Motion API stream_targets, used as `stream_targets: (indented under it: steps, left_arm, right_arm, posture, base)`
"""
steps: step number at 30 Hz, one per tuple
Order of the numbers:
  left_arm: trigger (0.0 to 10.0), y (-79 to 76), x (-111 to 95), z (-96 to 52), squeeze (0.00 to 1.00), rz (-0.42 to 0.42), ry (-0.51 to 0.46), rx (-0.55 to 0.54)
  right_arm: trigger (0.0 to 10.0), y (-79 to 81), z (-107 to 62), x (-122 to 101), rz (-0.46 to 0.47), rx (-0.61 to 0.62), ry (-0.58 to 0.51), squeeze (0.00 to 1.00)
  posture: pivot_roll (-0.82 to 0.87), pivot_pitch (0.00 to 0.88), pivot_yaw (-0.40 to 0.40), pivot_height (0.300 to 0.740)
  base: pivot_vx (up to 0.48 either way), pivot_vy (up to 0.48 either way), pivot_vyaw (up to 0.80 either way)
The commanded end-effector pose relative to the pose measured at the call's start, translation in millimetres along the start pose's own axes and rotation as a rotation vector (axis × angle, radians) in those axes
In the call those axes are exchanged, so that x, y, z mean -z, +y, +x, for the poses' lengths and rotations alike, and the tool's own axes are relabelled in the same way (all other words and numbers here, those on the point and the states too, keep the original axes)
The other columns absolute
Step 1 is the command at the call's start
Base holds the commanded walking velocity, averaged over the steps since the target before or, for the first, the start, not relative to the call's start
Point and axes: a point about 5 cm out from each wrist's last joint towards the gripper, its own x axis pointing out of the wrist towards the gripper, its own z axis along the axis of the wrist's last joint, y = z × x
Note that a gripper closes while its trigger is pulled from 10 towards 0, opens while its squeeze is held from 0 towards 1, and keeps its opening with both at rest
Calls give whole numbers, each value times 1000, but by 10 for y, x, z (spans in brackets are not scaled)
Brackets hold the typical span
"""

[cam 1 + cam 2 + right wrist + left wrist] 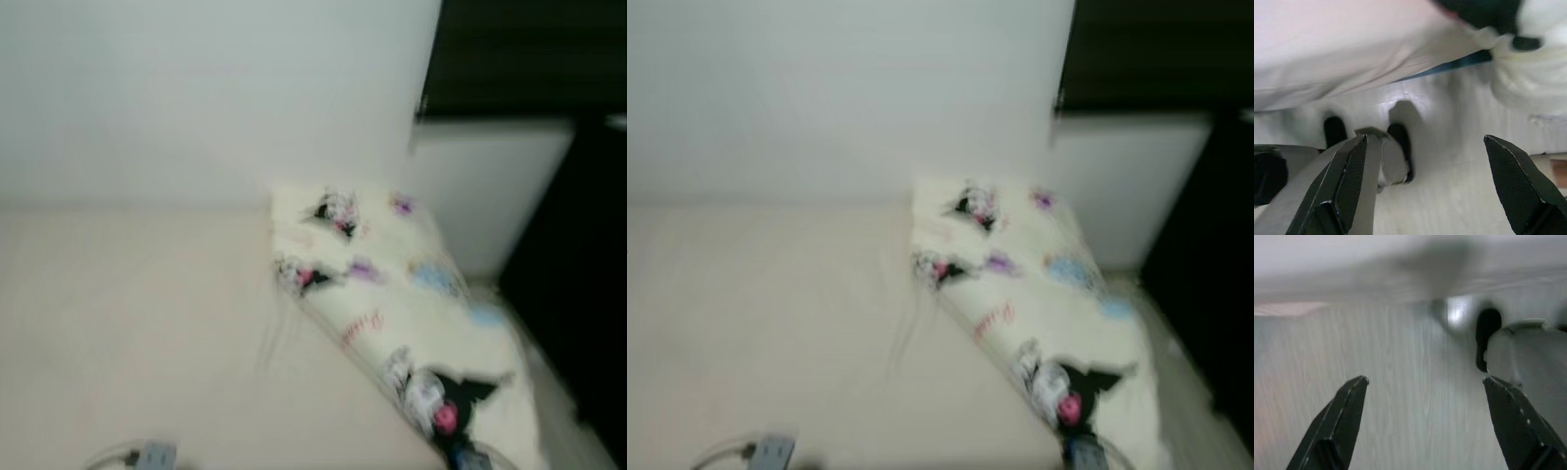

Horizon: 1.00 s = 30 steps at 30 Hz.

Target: Clean up the room

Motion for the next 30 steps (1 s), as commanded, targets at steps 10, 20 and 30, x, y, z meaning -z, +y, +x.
stream_targets:
  steps: [10, 20, 30]
  left_arm:
    - [10000, 10, 12, -1, 0, 20, 7, -2]
    - [10000, -72, -27, 3, 0, 45, 0, 33]
    - [10000, -64, -32, 3, 0, 36, -8, 18]
  right_arm:
    - [10000, -7, 3, -25, 4, 18, -7, 0]
    - [10000, -50, 12, -354, 36, 53, -111, 0]
    - [10000, -261, -139, -1320, 145, 128, -417, 0]
  posture:
    - [9, 0, 31, 723]
    - [3, 0, 24, 723]
    - [-9, 0, 25, 708]
  base:
    - [0, 0, 401]
    - [0, -240, 0]
    - [0, -48, 0]
